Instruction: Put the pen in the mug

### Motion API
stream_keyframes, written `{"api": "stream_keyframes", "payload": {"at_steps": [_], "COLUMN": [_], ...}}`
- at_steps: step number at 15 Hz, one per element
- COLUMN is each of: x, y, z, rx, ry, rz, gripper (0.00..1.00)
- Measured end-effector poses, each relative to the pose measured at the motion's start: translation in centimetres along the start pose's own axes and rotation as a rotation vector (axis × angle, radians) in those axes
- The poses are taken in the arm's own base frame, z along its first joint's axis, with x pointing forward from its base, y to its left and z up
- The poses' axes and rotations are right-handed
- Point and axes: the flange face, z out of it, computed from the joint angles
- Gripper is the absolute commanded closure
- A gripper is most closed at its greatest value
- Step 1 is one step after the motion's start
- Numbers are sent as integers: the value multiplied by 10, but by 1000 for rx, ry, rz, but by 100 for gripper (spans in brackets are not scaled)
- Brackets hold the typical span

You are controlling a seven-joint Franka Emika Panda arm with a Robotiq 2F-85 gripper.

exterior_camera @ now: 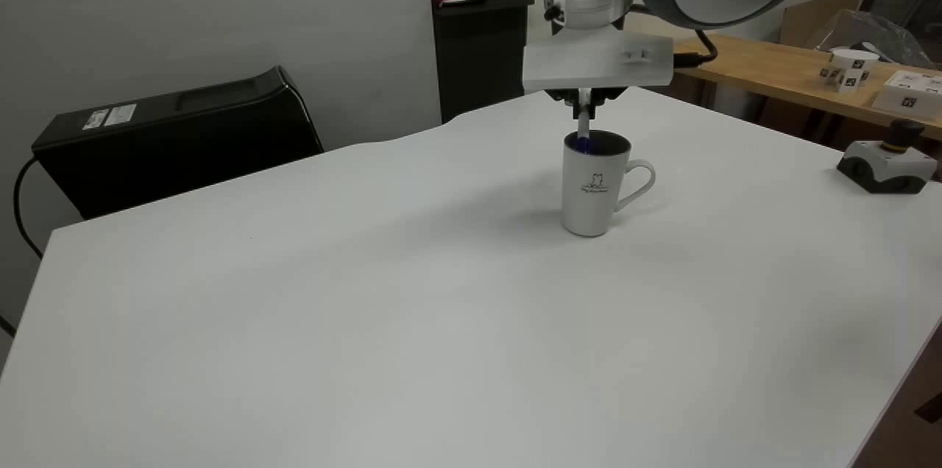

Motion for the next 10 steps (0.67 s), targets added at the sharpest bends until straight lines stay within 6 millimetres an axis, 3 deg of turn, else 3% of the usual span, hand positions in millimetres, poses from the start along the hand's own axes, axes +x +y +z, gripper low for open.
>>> {"api": "stream_keyframes", "payload": {"at_steps": [10], "x": [30], "y": [-7], "z": [-12], "rx": [31], "ry": [59], "rz": [14], "gripper": [95]}}
